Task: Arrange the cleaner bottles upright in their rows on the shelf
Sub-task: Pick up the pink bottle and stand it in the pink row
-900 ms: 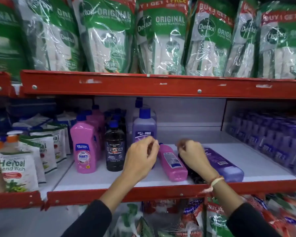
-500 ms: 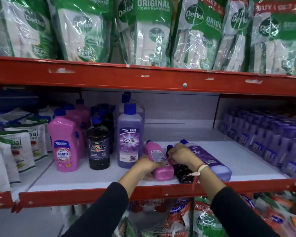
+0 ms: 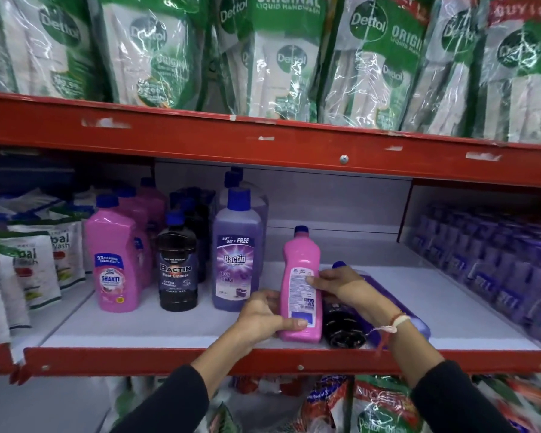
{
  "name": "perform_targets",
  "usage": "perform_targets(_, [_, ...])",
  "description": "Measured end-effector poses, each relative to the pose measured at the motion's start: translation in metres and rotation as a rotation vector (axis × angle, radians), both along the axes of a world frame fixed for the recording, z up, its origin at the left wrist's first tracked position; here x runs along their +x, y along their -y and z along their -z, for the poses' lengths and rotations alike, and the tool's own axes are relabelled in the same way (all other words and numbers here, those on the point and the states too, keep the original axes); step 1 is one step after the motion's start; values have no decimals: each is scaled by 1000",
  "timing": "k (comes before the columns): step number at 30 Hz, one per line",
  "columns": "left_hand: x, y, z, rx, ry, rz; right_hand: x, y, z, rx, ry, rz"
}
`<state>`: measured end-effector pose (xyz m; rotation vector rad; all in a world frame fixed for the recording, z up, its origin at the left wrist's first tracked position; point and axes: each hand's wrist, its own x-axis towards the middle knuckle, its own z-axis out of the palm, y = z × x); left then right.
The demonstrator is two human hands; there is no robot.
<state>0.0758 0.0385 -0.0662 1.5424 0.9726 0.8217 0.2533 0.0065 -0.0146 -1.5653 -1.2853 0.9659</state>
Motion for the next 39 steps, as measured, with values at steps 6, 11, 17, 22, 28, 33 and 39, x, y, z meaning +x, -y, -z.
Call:
perform_targets(6, [-36, 0, -3, 215, -58, -23, -32, 24, -13, 144, -98, 41])
perform_targets(11, [-100, 4, -18, 314, -32, 3, -92, 34, -22, 248, -96, -3])
perform_targets(17, [-202, 1, -13, 369, -37, -128, -193, 23, -11, 379, -54, -55])
perform_targets(22, [-269, -6, -17, 437, -85, -258, -268, 1, -7, 453, 0, -109])
perform_targets(28, [-308, -17, -11, 487, -225, -290, -318, -17, 0, 443, 5, -114])
perform_targets(33, [-311, -16, -3, 485, -260, -328, -325, -21, 12, 437, 83, -83])
perform_targets(39, [-318, -13, 3, 461, -211, -346, -323, -13, 26, 454, 181, 99])
